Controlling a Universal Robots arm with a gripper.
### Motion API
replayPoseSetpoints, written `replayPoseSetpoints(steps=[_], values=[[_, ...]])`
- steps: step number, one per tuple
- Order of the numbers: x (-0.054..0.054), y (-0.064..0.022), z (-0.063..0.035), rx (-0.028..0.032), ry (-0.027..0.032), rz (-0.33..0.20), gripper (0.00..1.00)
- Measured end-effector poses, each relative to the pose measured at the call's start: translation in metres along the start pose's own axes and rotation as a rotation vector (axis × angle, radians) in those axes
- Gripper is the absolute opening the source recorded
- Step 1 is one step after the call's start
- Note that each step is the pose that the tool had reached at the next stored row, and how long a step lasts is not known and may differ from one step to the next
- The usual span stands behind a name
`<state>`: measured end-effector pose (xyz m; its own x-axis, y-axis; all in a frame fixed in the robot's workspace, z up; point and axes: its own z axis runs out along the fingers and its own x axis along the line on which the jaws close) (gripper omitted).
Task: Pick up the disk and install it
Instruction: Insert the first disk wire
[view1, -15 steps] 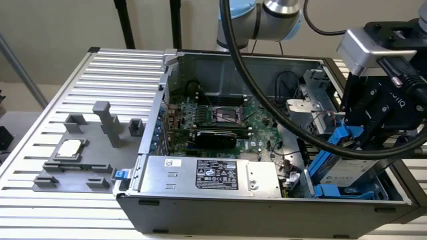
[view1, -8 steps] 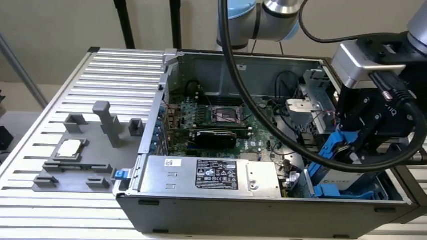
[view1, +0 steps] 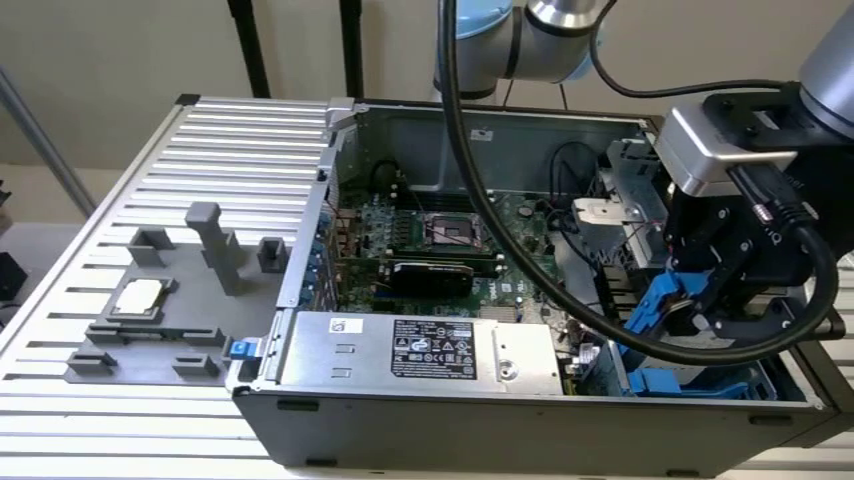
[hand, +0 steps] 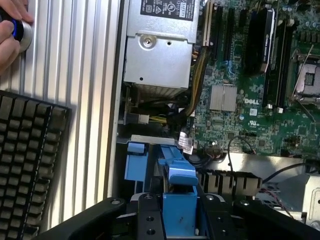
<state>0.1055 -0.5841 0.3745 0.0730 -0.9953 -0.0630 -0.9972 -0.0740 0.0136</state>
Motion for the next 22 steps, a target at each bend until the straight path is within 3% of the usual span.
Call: replayPoseSetpoints(steps=[9,10,16,22], values=[[-0.0001,-0.0001,-0.0011,-0.0001,-0.0029,-0.006,0.0],[-0.0002,-0.0001,-0.0025,-0.0002,-0.0026,-0.006,1.0],[-0.0003,0.0001,-0.0062,0.0001,-0.0064,-0.006,1.0],[-0.0003,0.0,-0.0062,0.0001,-0.0065,-0.006,1.0]])
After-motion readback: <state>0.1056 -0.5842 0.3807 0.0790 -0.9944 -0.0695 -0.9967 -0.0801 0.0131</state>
